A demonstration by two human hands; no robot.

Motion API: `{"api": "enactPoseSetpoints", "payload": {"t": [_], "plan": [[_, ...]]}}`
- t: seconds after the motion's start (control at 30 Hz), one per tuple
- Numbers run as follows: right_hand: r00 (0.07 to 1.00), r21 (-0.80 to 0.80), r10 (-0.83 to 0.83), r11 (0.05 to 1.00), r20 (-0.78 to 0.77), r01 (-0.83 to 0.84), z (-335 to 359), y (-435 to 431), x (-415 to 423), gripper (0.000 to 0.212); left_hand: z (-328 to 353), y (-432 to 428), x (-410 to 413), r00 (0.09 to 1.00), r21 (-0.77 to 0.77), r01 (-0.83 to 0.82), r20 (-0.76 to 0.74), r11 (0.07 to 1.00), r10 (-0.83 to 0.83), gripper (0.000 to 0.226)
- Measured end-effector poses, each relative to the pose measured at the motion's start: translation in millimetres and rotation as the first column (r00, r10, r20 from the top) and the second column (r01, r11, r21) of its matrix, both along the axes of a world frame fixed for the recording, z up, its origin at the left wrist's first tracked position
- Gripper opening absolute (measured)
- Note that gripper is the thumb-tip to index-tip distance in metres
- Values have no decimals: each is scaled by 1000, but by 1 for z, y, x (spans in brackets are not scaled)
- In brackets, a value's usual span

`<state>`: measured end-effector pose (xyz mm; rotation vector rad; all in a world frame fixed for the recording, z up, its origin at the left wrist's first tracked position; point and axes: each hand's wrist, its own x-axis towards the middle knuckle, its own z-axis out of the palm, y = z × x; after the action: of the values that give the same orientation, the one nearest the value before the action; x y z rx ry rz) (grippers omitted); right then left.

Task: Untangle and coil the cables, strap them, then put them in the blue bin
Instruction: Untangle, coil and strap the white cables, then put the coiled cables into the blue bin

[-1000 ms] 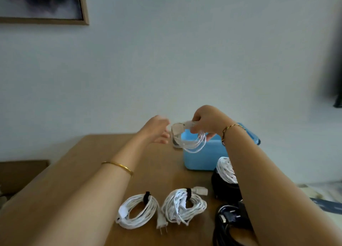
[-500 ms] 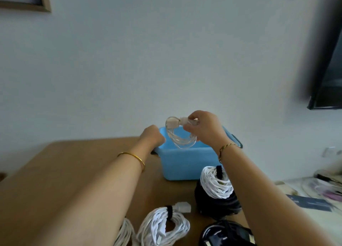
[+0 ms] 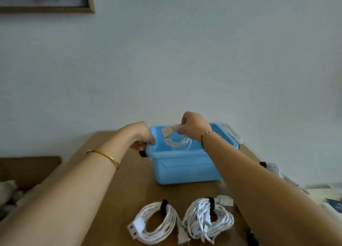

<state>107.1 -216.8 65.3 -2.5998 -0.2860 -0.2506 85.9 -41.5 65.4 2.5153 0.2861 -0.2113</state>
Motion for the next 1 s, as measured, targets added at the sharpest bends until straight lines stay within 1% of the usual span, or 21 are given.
{"api": "enactPoseSetpoints", "payload": {"t": [0.07,0.13,0.2,0.27,0.3,0.33,0.4,0.43,0.5,0.57,0.6,0.63,0.67,0.73,0.77,0.8,0.83,0.87,0.9,0.97,1.0], "plan": [[992,-181,54,981,-114,-74,0,21,9,30,4,12,-2,1000,19,4,-10,1000,-4,19],[961,-304,64,941,-268,-147,1,37,14,31,8,17,-4,995,57,27,93,998,-33,22],[926,-411,29,890,-378,-196,-2,45,19,19,10,19,-4,972,88,47,226,995,-66,33],[903,-510,-33,834,-427,-211,-4,45,20,14,12,19,-8,961,87,62,265,994,-83,28],[889,-518,-46,825,-456,-223,-5,42,18,10,15,17,-11,967,92,79,234,993,-99,22],[876,-504,-50,833,-479,-228,-6,38,17,18,17,14,-17,978,89,105,169,991,-119,17],[889,-454,-34,868,-458,-201,-3,33,12,28,22,7,-33,980,62,195,-39,979,-193,16],[918,-417,-6,892,-397,-175,0,31,10,26,23,4,-40,959,58,256,-143,965,-246,18],[983,-395,30,913,-182,-101,9,25,-5,23,22,-1,-52,893,78,371,-303,925,-332,19],[995,-405,81,913,51,-53,20,19,-35,21,17,-6,-63,839,111,438,-406,892,-362,16],[987,-387,135,917,84,-93,23,16,-50,19,13,-8,-65,827,125,455,-425,882,-367,15],[979,-366,203,914,37,-175,25,11,-68,17,7,-11,-69,819,138,472,-435,871,-375,20],[965,-361,254,895,-66,-261,23,5,-84,18,0,-15,-73,807,154,491,-450,858,-381,30],[915,-439,271,812,-299,-384,9,-4,-107,24,-19,-22,-80,767,197,537,-518,820,-378,49],[890,-522,264,733,-372,-436,0,-7,-112,29,-29,-26,-84,752,228,554,-548,801,-365,54],[873,-606,256,637,-416,-476,-11,-12,-115,36,-39,-29,-87,752,264,562,-557,784,-352,55],[861,-676,251,537,-443,-505,-21,-17,-118,45,-48,-31,-90,770,306,558,-537,771,-344,53],[850,-715,247,461,-466,-526,-31,-22,-119,53,-55,-32,-93,798,349,546,-493,761,-347,50],[839,-724,238,427,-489,-542,-38,-24,-116,57,-60,-32,-94,826,384,529,-437,756,-356,46],[826,-716,228,414,-516,-562,-49,-28,-112,58,-66,-32,-97,854,417,509,-354,753,-381,37],[825,-711,229,422,-516,-562,-52,-29,-109,55,-67,-32,-97,857,416,508,-332,754,-394,32]]}}
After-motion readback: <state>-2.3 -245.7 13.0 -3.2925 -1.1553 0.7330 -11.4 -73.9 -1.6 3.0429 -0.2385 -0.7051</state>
